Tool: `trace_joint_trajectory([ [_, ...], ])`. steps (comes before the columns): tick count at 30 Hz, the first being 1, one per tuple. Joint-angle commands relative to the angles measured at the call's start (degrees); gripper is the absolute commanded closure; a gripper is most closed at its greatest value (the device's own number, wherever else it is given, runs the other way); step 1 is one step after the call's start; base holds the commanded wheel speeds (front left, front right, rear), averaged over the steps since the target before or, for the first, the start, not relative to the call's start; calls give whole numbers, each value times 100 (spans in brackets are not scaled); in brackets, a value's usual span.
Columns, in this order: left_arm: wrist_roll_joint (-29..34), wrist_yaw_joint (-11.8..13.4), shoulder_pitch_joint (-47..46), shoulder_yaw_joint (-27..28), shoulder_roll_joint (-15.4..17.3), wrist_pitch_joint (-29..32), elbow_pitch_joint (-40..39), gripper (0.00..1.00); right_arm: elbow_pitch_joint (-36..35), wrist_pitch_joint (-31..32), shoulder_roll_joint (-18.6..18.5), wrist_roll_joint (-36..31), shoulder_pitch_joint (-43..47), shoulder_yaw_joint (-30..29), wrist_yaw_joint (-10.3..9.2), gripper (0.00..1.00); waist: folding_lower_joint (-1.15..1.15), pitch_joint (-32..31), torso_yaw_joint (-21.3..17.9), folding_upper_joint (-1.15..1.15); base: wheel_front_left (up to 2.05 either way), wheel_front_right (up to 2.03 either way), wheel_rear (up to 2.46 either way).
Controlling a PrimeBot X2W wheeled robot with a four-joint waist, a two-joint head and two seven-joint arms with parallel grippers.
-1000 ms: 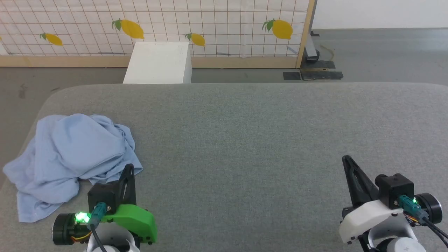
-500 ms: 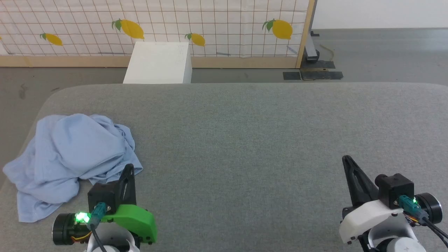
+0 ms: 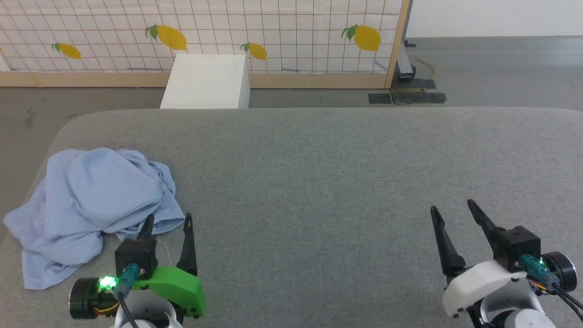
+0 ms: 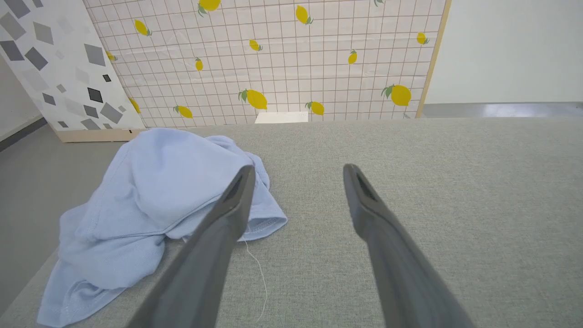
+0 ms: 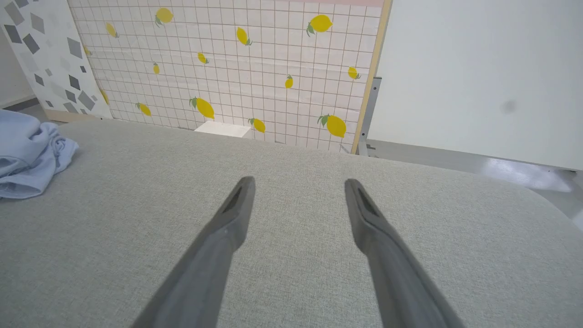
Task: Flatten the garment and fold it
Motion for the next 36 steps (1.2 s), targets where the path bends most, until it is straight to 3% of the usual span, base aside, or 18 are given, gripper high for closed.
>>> trace_joint_trajectory([
  [1, -22, -7, 15, 3, -1, -64, -33, 0, 21, -65, 1, 47, -5, -31, -1, 0, 0, 2, 0, 0, 0, 0, 0],
  [36, -192, -7, 129, -2, -8, -476, -264, 0, 116, -479, 6, 354, -38, -464, -4, 0, 0, 24, 24, 0, 0, 0, 0],
])
